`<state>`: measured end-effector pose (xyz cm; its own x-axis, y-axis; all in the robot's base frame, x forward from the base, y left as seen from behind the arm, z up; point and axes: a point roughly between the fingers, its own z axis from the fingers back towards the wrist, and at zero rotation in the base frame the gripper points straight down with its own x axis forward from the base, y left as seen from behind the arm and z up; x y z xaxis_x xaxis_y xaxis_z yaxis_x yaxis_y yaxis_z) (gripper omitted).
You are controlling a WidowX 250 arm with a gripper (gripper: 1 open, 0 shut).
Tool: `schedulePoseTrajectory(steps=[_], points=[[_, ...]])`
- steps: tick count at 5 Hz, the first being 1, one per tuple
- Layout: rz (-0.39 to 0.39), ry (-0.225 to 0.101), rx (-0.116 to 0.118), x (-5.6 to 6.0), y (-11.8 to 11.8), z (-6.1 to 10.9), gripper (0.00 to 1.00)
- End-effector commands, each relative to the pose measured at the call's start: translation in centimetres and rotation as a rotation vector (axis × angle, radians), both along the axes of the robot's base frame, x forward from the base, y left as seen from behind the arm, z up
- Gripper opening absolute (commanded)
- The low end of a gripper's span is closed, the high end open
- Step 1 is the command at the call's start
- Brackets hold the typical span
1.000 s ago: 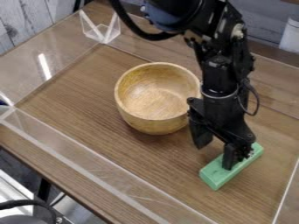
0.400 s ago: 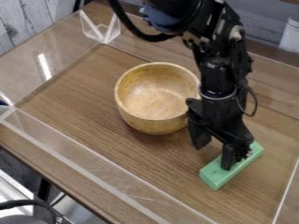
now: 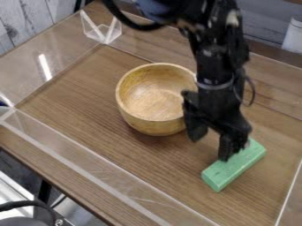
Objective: Remove the green block from inside the brown bowl and put it on the table
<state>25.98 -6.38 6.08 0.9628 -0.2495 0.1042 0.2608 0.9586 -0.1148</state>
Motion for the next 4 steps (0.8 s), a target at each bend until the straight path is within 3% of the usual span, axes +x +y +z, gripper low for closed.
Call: schedulePoseTrajectory(steps=[1, 2, 3, 4], points=[[0.053, -0.133, -0.005, 1.7, 1.5, 5.1, 1.0], [0.145, -0.172, 0.016, 3.3, 4.6, 7.4, 1.0], [0.217, -0.186, 0.032, 4.5, 8.2, 8.3, 0.0], [0.167, -0.156, 0.033, 4.4, 6.2, 6.3, 0.0]])
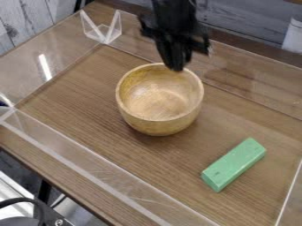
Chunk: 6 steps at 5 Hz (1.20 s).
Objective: Remove the green block from inside the brown bowl and put it on the table
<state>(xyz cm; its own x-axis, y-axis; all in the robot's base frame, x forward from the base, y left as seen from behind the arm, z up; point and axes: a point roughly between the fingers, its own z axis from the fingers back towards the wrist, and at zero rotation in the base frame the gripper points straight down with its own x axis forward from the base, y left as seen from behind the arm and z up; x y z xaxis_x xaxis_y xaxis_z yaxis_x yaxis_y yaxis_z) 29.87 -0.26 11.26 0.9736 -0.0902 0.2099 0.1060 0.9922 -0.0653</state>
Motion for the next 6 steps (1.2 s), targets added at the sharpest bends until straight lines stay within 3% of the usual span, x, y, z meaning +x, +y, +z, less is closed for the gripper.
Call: schedulePoseTrajectory(steps=[1, 3, 4, 6], points=[[-0.042, -0.016, 0.016, 0.2, -1.7, -1.0, 0.0], [-0.125, 0.029, 0.022, -0.7, -4.4, -4.5, 0.0], [-0.157, 0.041, 0.018, 0.2, -6.0, -6.0, 0.0], [-0.178, 0.028, 0.008, 1.1, -6.6, -6.5, 0.0]])
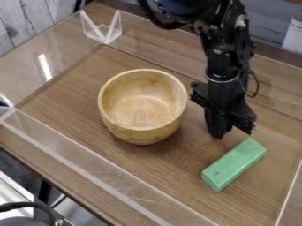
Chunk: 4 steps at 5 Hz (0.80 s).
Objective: Remove the green block from inside the brown bowl and put it on the table
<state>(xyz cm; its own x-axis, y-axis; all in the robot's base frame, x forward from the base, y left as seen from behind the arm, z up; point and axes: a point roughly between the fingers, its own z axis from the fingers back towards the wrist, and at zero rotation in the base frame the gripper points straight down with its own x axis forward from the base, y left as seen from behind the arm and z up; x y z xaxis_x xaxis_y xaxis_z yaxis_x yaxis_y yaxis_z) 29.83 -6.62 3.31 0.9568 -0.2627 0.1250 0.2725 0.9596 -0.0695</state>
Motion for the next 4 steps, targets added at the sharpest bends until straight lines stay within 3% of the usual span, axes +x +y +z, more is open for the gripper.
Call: schedulePoseTrajectory(steps=[1, 4], points=[[-0.004, -0.065, -0.015, 1.3, -0.2, 1.8, 0.0], [-0.01, -0.088, -0.035, 1.8, 0.0, 3.0, 0.0]])
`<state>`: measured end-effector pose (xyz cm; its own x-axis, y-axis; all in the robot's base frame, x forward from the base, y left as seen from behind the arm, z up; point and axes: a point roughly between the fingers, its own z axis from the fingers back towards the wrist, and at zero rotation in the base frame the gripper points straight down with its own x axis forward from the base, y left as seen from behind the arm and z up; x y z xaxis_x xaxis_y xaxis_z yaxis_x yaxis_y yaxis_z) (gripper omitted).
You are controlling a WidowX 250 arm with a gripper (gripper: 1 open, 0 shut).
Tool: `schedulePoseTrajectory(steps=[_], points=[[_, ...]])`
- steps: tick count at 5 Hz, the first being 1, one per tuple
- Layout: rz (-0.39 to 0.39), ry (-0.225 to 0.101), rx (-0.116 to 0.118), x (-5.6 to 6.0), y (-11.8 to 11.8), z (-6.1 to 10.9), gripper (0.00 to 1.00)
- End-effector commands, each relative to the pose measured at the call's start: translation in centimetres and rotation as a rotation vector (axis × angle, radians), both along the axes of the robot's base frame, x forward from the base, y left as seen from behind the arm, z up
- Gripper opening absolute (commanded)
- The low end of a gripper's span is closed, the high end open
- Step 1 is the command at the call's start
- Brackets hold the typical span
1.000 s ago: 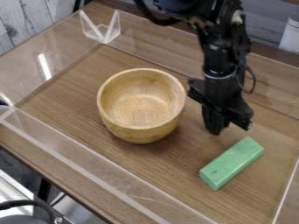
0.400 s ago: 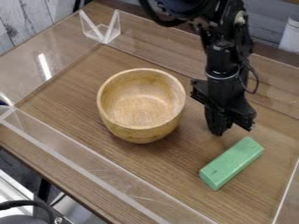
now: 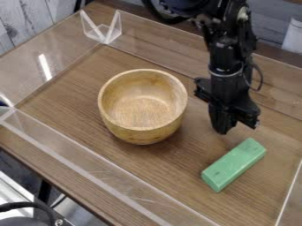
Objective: Remove the green block from inside the brown bowl and put it on the table
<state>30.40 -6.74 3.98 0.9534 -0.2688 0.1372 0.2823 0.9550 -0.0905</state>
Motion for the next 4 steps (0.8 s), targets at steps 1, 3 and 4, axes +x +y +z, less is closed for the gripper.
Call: schedulePoseTrajectory(steps=[1, 3, 4], points=[[-0.002, -0.095, -0.019, 1.46, 0.1, 2.72, 0.0], [-0.013, -0.099, -0.032, 1.71, 0.06, 2.67, 0.0], [-0.02, -0.105, -0.038, 1.95, 0.0, 2.54, 0.0]])
